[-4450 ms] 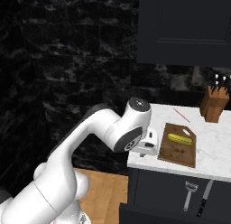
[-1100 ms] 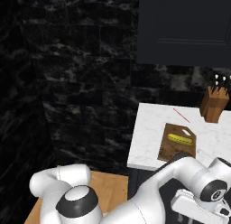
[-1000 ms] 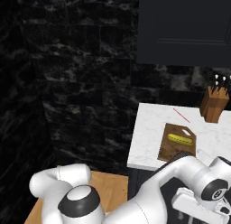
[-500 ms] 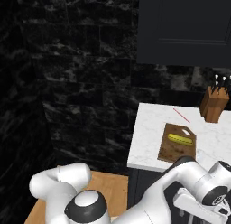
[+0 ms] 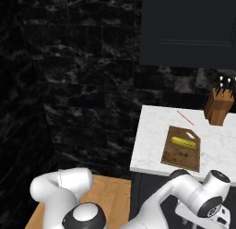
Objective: Place the appropriate cutting tool for cutting the cucumber skin on the cutting board.
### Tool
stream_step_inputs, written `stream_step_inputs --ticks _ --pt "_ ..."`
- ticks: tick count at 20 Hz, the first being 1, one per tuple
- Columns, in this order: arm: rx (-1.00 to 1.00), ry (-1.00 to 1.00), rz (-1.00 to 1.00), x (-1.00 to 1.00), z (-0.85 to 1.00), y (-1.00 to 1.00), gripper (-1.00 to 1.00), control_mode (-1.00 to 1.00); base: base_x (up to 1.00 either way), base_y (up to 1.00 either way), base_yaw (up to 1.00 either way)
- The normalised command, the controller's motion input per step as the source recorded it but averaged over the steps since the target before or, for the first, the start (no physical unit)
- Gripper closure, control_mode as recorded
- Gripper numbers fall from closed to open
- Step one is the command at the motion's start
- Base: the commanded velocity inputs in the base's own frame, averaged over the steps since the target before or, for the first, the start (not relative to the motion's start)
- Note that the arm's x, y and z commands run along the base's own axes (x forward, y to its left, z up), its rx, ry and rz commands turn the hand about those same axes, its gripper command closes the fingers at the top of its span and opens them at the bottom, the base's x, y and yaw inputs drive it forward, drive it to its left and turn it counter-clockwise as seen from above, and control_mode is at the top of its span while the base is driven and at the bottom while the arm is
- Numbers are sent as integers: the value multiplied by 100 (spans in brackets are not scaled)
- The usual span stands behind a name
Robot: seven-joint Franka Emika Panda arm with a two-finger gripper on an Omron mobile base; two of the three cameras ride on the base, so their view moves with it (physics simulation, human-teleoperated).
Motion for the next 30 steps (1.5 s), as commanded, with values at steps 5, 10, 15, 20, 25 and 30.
stream_step_inputs --ticks 5,10,15,20,25,30 --pt "-3 -4 0 17 -3 -8 -100 -100 0 0 0" --pt "0 -2 0 21 -13 -8 -100 -100 0 0 0" --pt "-1 0 0 33 -15 -11 -100 -100 0 0 0" --pt "-3 0 0 28 -20 -9 -100 -100 0 0 0" --pt "-4 0 0 8 -32 -6 -100 -100 0 0 0" --pt "0 0 0 0 -33 0 -100 -100 0 0 0"
